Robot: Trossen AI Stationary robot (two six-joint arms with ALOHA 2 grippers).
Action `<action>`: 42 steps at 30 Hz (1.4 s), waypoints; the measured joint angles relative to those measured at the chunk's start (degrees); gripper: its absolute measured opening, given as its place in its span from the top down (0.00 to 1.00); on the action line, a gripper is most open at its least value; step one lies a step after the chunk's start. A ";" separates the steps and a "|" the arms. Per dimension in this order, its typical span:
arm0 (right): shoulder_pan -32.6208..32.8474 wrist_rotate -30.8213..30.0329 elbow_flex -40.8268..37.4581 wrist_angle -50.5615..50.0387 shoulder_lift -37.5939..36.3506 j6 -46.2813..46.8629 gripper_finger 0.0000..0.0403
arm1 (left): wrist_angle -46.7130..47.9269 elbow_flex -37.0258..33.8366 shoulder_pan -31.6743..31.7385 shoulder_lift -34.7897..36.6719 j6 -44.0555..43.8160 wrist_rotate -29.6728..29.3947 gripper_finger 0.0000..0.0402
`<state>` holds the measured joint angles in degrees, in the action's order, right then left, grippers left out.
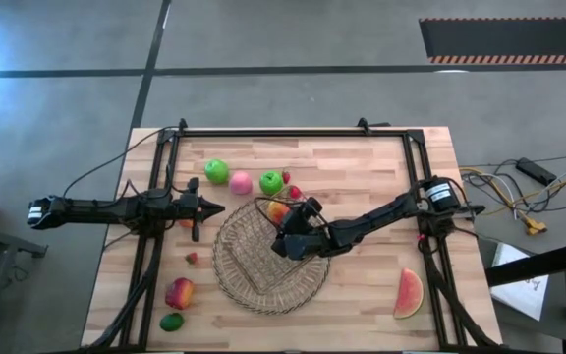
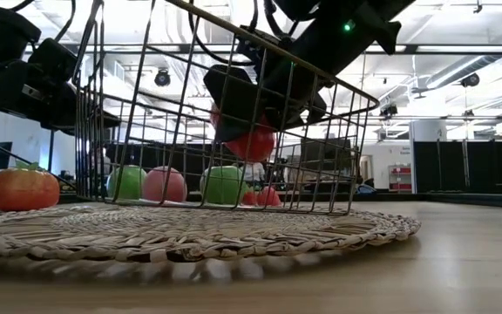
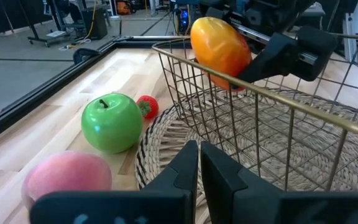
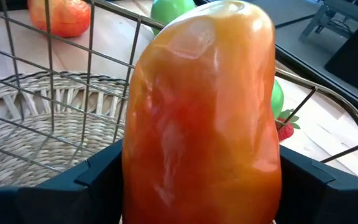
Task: Build produce basket
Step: Put the mango into the gold wire basket, then put the watermelon into the gold wire basket
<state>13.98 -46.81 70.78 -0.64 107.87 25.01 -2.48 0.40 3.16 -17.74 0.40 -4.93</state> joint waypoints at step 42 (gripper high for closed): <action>19.21 1.28 18.92 -61.32 -4.59 20.10 0.49 | 0.00 0.00 0.00 -0.03 0.00 0.00 0.99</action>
<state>33.19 -45.53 89.70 -61.97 103.29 45.11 -2.48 0.40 3.16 -17.76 0.40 -4.93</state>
